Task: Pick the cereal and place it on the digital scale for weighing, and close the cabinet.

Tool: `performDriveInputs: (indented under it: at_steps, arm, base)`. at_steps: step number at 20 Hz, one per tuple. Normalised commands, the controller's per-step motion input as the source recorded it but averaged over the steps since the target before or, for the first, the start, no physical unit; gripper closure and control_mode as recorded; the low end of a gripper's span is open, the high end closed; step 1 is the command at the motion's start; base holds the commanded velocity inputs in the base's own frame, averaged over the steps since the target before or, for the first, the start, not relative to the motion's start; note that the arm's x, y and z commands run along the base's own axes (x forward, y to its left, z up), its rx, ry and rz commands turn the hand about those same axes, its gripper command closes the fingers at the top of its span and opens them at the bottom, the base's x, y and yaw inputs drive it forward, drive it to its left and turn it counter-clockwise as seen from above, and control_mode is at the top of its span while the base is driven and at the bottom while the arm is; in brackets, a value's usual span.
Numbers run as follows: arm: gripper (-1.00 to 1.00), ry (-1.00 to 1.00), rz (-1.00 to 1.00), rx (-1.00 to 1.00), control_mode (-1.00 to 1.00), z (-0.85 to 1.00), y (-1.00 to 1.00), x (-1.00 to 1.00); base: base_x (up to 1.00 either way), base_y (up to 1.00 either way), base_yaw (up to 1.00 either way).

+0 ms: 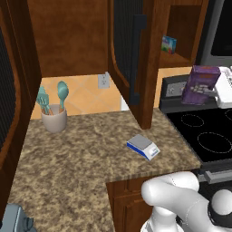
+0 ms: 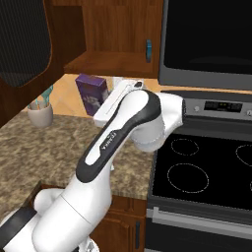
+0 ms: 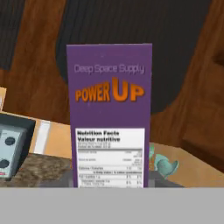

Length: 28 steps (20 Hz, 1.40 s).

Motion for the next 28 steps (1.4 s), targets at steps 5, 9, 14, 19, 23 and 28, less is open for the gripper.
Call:
performDriveInputs:
  at_steps: [5,9,14,19,23,28]
  arm:
    - [1.00,-0.19,0.15,-0.40,-1.00,-1.00,0.49,0.08]
    - [1.00,-0.10,0.00,-0.15,-1.00,-1.00,0.28,0.47]
    - [1.00,0.00,0.00,0.22,-1.00,-0.97,0.08,0.51]
    - [1.00,0.08,0.00,0.35,-1.00,-0.69,0.07,0.59]
    - [1.00,0.20,0.00,0.05,-1.00,-0.30,0.02,0.56]
    - [1.00,0.02,0.00,0.00,-1.00,-0.41,0.30,0.27]
  base:
    - [0.00,0.00,0.00]
    - [0.00,0.00,0.00]
    - [0.00,0.00,0.00]
    - [0.00,0.00,0.00]
    - [0.00,0.00,0.00]
    - [0.00,0.00,0.00]
